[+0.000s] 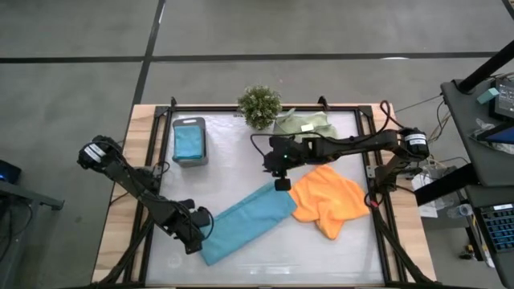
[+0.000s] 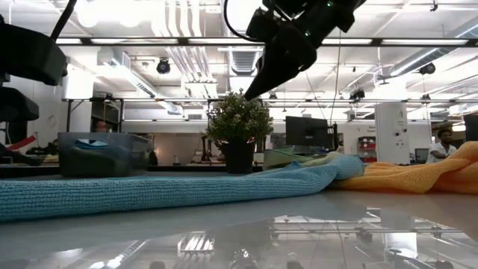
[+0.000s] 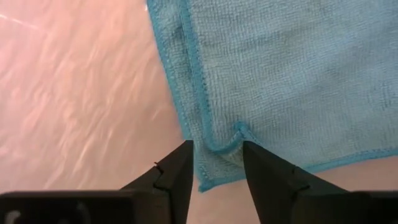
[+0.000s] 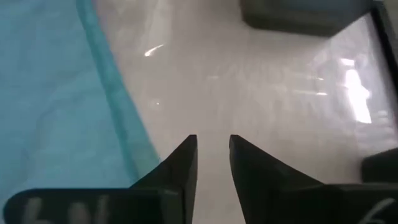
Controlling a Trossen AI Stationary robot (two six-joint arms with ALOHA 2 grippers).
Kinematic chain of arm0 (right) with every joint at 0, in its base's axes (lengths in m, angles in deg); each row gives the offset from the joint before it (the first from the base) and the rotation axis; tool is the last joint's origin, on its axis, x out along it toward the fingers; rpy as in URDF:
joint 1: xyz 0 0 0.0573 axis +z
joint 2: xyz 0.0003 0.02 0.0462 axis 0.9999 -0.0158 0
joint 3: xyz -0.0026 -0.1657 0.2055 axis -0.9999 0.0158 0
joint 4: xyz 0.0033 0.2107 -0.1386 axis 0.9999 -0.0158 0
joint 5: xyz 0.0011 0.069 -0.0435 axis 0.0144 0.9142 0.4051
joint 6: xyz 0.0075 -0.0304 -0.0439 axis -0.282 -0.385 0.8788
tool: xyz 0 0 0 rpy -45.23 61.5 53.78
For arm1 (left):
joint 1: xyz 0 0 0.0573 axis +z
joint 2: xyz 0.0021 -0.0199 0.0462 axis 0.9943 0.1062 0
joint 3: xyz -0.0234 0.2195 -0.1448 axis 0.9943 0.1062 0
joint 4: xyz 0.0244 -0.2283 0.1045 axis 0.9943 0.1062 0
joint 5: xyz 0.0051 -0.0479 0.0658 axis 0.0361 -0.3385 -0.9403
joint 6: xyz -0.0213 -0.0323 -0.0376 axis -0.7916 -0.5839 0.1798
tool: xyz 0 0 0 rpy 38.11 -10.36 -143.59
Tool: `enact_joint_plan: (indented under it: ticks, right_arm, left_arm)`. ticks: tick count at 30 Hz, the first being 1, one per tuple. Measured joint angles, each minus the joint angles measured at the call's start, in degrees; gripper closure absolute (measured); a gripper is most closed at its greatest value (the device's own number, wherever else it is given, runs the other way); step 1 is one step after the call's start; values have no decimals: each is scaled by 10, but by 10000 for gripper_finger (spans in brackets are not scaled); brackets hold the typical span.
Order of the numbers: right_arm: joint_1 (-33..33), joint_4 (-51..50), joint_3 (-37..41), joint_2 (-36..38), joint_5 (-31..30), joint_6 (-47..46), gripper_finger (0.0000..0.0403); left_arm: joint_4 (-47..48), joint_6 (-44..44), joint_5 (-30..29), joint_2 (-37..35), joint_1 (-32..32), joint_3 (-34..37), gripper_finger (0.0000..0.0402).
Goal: Fold microfiber towels
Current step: Fold the blue microfiber cloth
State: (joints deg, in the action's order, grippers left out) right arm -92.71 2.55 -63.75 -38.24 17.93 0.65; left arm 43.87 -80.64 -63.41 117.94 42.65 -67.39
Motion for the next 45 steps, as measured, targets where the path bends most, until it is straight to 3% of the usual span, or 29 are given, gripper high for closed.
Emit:
enact_joint_plan:
  ticks: [5,8,15,21,29,35,40,45]
  right_arm:
    - [21,0,24,0,2,-11,332]
    - [32,10,41,0,2,-27,335]
    - [41,40,67,0,2,-42,335]
    - [41,40,68,0,1,-43,332]
    - [41,39,68,0,1,-41,337]
    - [41,40,69,0,1,-43,336]
    - [41,40,70,0,1,-50,339]
    - [41,59,79,0,1,-51,338]
  left_arm:
    - [2,-5,2,-5,0,-6,304]
    - [0,-78,4,-14,0,-13,307]
    - [3,-220,43,-29,0,-11,265]
    - [-40,-222,42,-14,2,-10,222]
    - [-37,-209,40,18,7,-9,219]
    - [-36,-179,41,35,11,-12,261]
    - [-34,-151,40,27,11,-11,326]
    - [38,-131,41,5,13,-20,392]
